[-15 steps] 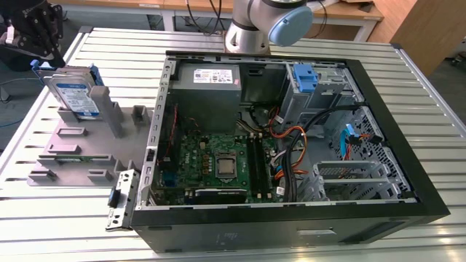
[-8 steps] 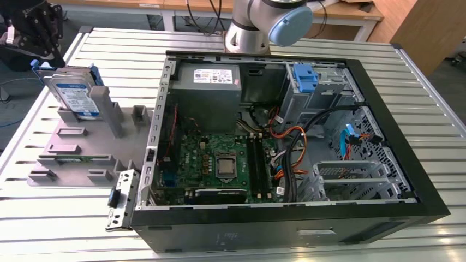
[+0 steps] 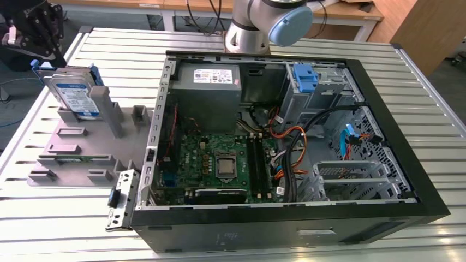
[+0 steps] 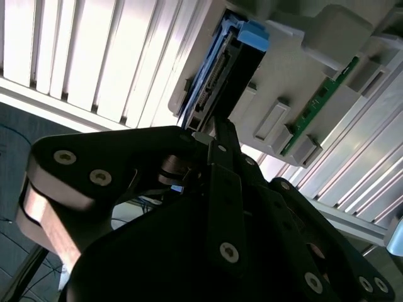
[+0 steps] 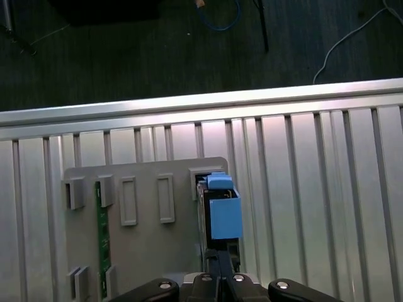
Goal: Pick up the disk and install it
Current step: 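Pick up the disk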
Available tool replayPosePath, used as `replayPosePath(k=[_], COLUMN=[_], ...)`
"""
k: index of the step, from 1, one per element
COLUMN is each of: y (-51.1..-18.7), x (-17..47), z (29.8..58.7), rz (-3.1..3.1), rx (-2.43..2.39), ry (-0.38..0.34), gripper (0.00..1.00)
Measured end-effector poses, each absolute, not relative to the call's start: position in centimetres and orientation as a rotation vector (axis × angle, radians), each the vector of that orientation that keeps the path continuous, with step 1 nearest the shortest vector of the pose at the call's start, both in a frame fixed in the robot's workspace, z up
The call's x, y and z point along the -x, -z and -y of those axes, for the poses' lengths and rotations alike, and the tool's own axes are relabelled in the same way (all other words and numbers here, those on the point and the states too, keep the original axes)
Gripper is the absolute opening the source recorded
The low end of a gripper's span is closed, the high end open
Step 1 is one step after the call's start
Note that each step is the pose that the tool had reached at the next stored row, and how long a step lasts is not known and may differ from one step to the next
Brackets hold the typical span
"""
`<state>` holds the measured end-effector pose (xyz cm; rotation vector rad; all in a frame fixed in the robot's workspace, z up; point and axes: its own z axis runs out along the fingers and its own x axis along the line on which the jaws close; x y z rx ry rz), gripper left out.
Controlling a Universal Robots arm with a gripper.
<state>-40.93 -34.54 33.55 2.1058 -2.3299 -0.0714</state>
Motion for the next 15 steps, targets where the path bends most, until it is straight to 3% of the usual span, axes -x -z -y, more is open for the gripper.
replayPosePath(k=[15], y=[-33.61], x=[40.54], z=[34.54], rz=[2.279], rx=[-2.159], ry=[0.072], gripper=[0.11])
